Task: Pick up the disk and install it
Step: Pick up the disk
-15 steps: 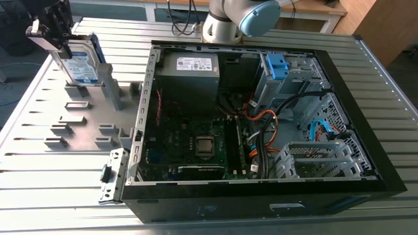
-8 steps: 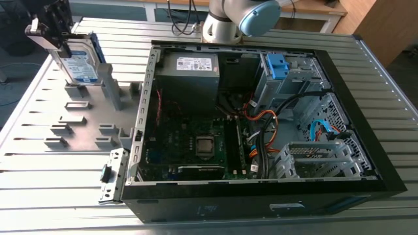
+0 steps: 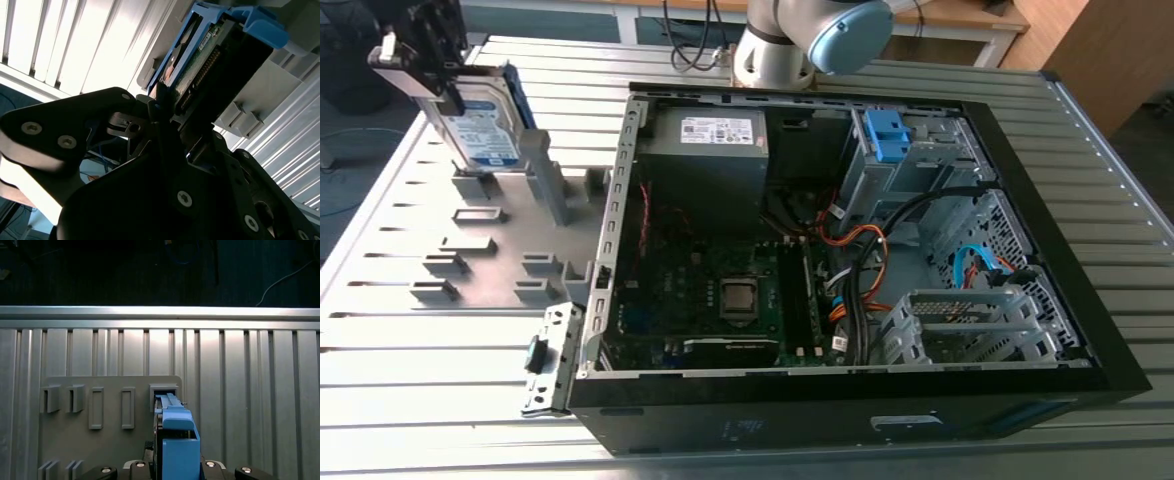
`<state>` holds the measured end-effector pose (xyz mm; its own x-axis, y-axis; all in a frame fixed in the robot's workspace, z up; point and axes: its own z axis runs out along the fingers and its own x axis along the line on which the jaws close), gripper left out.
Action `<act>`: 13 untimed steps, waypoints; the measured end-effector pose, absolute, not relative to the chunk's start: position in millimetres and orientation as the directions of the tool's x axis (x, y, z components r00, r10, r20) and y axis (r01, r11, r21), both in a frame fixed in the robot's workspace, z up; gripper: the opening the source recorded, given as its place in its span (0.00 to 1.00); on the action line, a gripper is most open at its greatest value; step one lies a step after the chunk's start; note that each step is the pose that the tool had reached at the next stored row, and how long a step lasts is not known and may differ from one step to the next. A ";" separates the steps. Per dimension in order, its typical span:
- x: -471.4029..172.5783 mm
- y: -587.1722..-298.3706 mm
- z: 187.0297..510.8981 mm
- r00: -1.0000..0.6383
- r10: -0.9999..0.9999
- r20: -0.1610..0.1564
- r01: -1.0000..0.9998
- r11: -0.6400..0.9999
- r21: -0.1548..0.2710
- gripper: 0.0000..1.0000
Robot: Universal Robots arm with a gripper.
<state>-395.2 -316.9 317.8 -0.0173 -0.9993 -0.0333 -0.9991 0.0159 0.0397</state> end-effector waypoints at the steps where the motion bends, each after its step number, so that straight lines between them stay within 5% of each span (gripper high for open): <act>1: -395.2 -316.9 318.3 -0.017 -0.999 -0.033 -0.999 0.016 0.040 0.36; 13: -395.2 -316.9 324.8 -0.017 -0.999 -0.033 -0.999 0.016 0.040 0.36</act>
<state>-395.2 -316.9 324.8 -0.0172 -0.9993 -0.0333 -0.9991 0.0159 0.0398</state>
